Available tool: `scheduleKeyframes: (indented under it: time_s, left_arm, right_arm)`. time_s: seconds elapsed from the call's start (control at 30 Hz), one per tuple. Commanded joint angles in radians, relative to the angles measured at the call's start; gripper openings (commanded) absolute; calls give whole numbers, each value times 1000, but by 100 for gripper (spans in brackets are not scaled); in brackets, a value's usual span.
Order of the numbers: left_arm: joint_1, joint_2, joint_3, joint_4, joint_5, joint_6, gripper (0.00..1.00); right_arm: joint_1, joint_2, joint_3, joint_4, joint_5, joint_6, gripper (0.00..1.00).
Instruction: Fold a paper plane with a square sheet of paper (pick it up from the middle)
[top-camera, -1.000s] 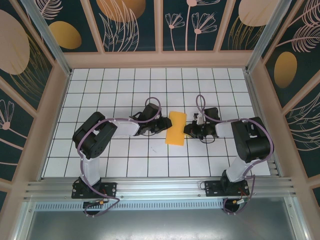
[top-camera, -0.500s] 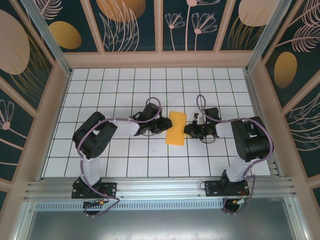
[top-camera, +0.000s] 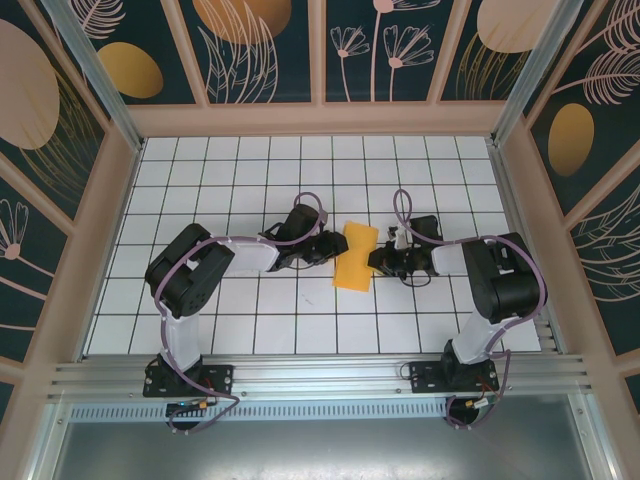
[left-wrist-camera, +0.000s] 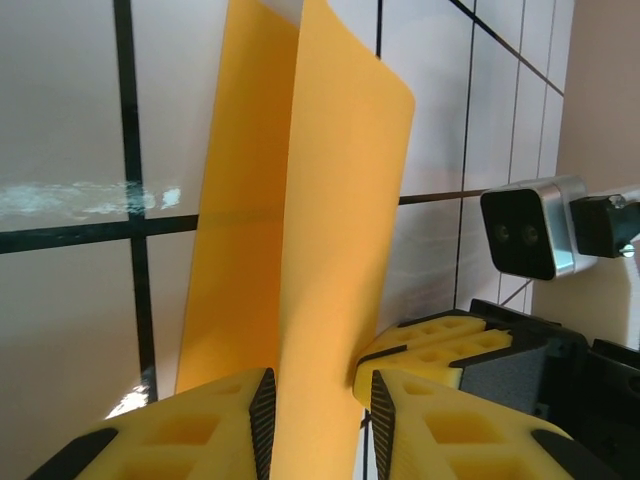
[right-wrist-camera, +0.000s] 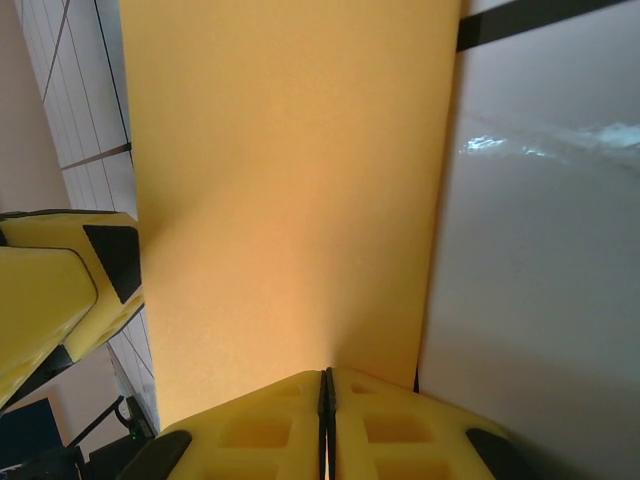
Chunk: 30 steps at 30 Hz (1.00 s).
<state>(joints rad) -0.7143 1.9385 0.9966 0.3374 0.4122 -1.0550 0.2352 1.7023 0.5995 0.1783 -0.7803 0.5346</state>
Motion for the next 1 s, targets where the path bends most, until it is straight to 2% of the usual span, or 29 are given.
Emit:
scheduleKeyframes:
  time_s: [0.0,0.8,0.97]
  left_arm:
    - [-6,16,-10,47,31,-20,34]
    - [-6,48,-18,101,69,-56,33]
    - [-5,60,-10,99,67,-56,27]
  right_arm:
    - [0,56,-32,-11,100,-12,13]
    - [-3,58,-27,-8,95,-10,13]
    - [-4,56,-24,-10,90,-12,13]
